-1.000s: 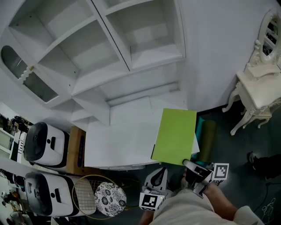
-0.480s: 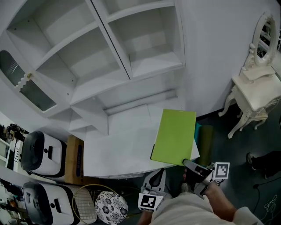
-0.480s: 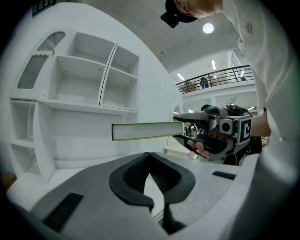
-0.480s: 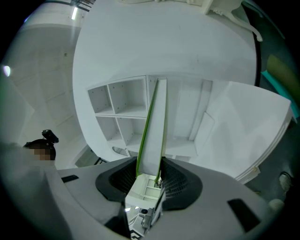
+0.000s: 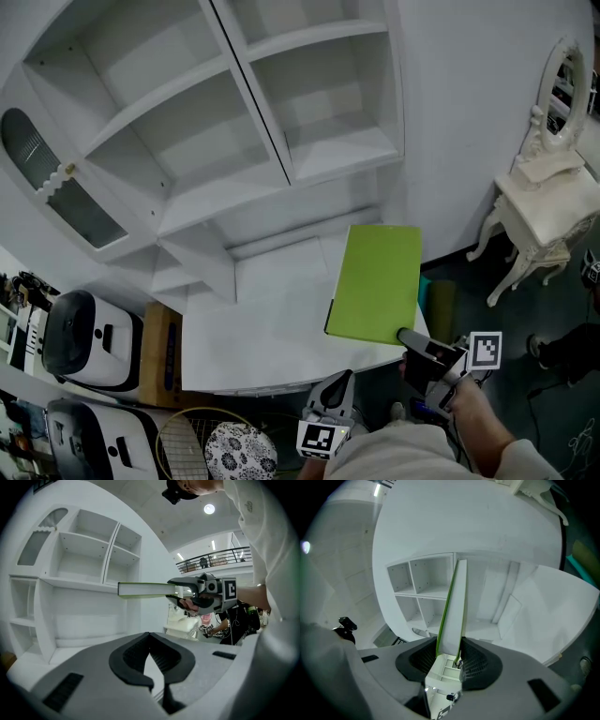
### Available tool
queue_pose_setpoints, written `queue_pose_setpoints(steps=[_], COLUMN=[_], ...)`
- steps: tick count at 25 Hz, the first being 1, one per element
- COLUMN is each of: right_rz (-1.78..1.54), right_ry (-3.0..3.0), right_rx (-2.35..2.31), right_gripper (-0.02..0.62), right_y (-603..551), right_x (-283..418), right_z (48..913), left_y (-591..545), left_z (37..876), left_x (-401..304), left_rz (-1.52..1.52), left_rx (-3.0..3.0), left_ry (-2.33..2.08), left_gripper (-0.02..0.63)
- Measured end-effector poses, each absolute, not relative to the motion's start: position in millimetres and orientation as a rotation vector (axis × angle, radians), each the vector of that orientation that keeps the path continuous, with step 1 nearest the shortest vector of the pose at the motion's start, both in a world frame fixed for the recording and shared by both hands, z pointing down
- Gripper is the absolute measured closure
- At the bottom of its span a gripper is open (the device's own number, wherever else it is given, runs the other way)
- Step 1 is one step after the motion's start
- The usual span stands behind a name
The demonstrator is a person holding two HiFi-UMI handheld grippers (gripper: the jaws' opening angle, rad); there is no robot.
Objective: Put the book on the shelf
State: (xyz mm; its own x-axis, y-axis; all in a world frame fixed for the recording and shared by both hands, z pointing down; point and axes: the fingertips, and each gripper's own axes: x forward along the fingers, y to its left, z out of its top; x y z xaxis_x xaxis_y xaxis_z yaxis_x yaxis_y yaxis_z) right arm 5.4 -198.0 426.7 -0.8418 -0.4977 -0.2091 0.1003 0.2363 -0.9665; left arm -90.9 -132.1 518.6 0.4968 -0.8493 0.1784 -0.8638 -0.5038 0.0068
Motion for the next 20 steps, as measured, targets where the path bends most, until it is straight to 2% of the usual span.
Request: queue_pose_setpoints(steps=[20], right_rz=[-1.472], right_ry=[2.183], right_rx=[-0.337], right_gripper=[0.433], right_y=[-269.6], right_x=[-23.1], right_z=[334.9], left_y=[-125.7], left_z=[519.3], left_x=[-118.8], left_rz=[0.203], left_rx=[2.610], left_ry=[-1.544], left_gripper=[0.603])
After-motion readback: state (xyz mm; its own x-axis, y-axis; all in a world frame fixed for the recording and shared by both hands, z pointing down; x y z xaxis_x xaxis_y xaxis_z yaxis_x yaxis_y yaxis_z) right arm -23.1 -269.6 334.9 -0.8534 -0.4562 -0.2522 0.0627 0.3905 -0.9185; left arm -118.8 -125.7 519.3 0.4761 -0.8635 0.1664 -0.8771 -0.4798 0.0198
